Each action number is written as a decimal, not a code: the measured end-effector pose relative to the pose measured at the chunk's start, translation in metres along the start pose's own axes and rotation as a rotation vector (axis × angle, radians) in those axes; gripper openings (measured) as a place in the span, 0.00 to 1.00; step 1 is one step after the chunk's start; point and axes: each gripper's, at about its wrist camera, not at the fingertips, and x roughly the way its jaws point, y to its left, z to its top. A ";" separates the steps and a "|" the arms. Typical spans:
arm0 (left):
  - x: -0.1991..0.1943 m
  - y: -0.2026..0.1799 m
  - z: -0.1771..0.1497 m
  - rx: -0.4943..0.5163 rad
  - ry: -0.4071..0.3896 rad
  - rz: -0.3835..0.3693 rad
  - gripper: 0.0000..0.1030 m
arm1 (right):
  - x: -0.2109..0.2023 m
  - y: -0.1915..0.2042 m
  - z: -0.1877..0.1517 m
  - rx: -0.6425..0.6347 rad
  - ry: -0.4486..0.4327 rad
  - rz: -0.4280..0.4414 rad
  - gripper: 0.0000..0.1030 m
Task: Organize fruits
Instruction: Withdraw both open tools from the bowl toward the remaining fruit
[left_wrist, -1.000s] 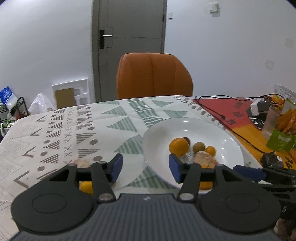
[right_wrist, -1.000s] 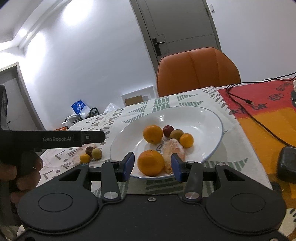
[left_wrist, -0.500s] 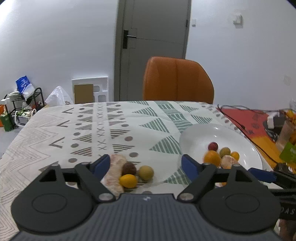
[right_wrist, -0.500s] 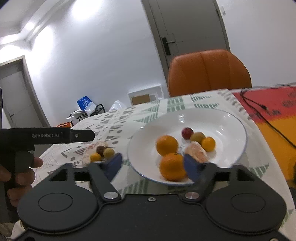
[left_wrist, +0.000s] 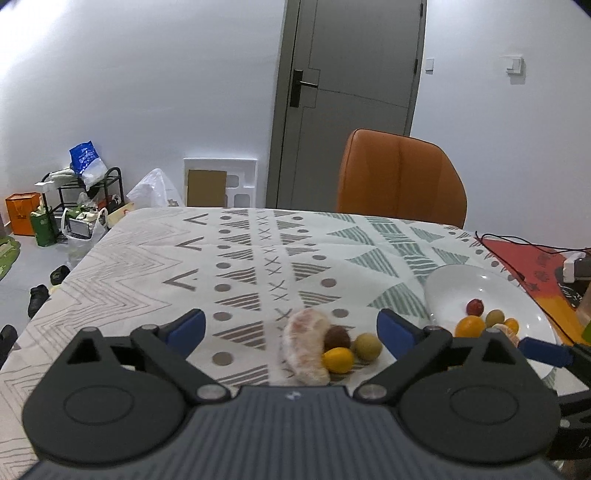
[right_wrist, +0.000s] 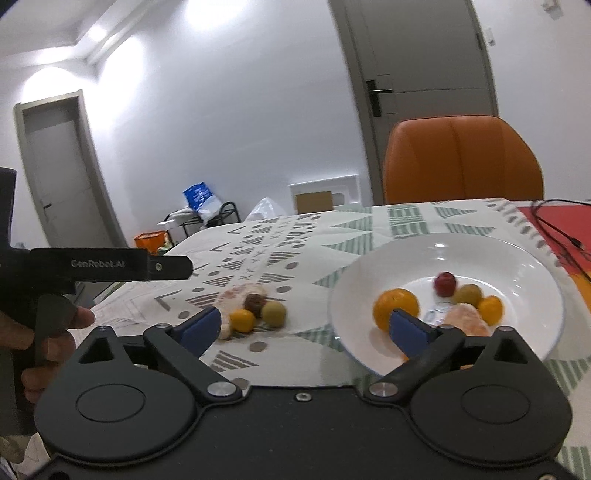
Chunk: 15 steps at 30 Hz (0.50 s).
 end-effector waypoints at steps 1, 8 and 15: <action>0.000 0.001 -0.001 0.002 0.002 0.003 0.94 | 0.001 0.002 0.000 -0.005 0.005 0.006 0.91; 0.009 0.011 -0.010 -0.018 0.036 -0.020 0.85 | 0.015 0.013 -0.001 -0.033 0.053 0.015 0.69; 0.023 0.014 -0.017 -0.037 0.082 -0.053 0.64 | 0.027 0.016 0.001 -0.043 0.085 0.022 0.54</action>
